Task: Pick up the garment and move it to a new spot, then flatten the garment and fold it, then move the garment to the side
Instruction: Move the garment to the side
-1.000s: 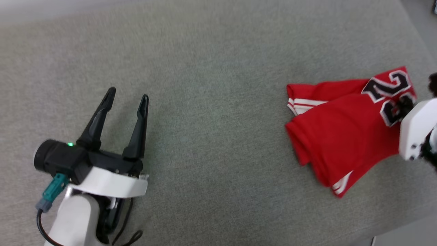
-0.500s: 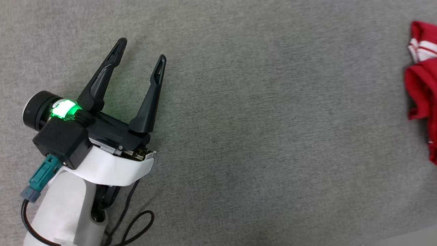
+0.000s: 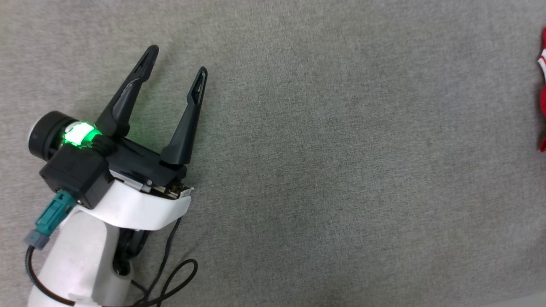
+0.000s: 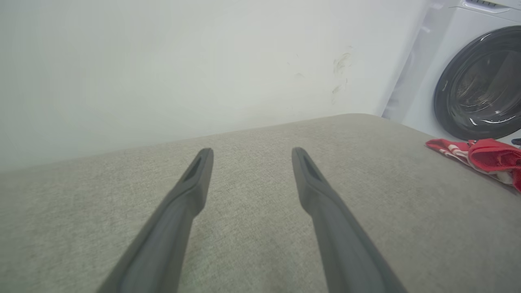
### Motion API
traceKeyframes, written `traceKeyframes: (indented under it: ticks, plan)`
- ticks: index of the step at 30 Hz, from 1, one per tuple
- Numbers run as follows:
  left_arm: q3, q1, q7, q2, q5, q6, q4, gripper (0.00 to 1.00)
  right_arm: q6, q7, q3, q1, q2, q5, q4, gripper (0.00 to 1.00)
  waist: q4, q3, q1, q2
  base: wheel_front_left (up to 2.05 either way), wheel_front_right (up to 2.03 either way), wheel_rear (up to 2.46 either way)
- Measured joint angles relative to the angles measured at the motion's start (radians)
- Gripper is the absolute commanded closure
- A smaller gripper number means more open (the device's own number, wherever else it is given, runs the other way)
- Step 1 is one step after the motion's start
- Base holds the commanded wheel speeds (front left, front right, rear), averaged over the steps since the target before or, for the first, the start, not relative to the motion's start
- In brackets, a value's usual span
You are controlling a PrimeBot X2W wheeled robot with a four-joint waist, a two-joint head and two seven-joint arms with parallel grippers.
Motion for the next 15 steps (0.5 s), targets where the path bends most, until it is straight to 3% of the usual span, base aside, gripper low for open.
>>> traceKeyframes:
  ticks: [8,15]
  plan:
    - [-0.007,0.051,-0.017,-0.04,-0.019,0.014,0.059,0.0,0.0,-0.254,-0.028,0.001,-0.062,0.015,0.128,0.0,0.016,-0.093,-0.0001,0.0,0.0,0.0,0.0]
    - [-0.011,0.149,-0.025,-0.088,-0.029,0.031,0.136,0.0,0.0,-0.461,-0.045,0.063,-0.103,0.109,0.316,0.0,0.041,-0.222,-0.0003,0.0001,0.0,0.0,0.0]
